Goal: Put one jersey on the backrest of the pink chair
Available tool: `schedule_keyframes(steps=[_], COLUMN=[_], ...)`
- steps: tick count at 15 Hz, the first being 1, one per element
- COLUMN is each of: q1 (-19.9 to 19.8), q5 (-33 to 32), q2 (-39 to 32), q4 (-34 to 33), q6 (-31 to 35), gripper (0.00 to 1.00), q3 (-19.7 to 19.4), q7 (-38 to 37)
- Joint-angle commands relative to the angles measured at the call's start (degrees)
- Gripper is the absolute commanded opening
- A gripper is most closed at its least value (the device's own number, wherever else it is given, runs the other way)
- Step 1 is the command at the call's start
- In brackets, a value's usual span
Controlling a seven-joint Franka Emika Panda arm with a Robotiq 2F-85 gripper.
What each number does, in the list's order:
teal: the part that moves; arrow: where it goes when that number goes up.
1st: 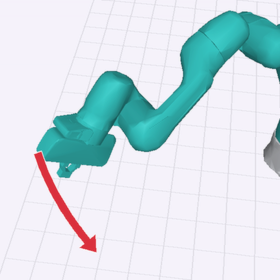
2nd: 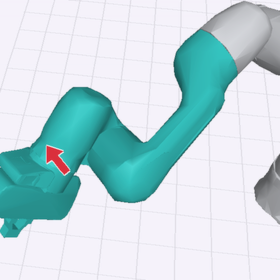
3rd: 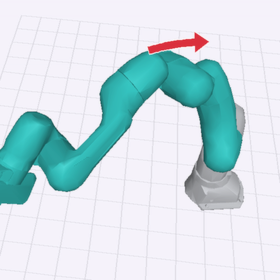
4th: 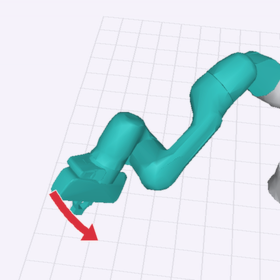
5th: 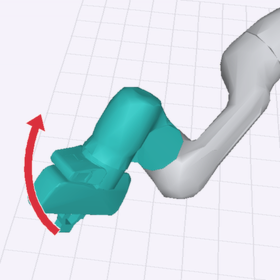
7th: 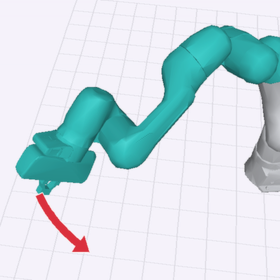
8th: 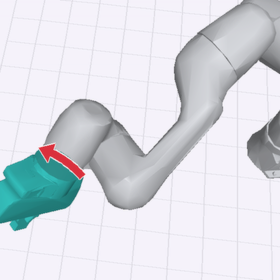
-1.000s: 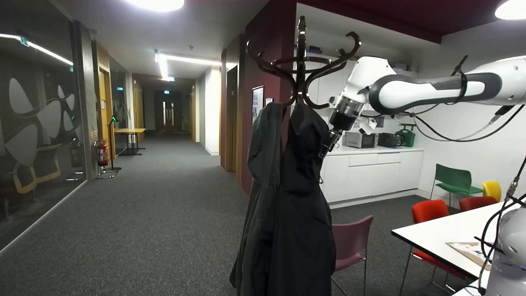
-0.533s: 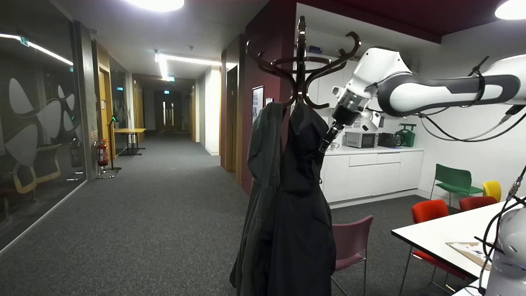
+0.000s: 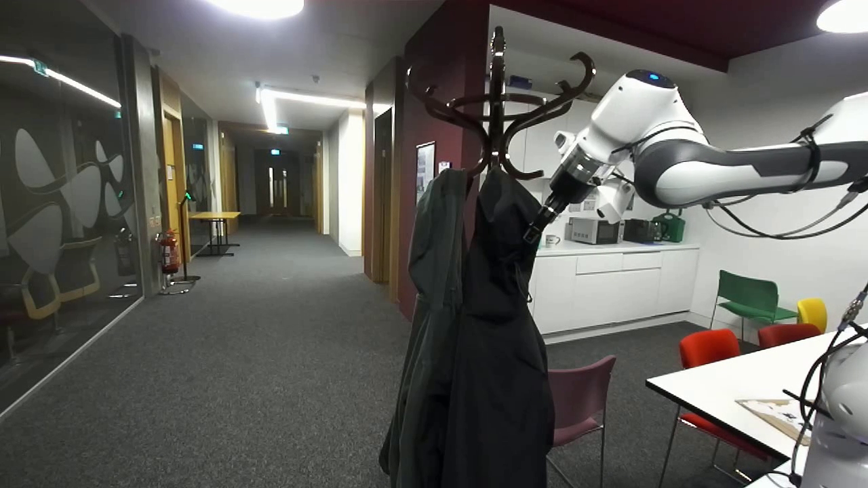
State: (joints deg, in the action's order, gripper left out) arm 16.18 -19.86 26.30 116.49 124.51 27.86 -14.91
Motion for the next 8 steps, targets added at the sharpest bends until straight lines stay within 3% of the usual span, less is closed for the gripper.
schedule_keyframes(steps=[1,8], q1=[-2.64,-7.29], q5=[-5.49,-13.60], q2=[1.83,1.77], q4=[1.98,2.61], q6=[4.85,9.74], gripper=[1.00,1.00], q3=[2.14,5.54], q7=[-4.70,-15.08])
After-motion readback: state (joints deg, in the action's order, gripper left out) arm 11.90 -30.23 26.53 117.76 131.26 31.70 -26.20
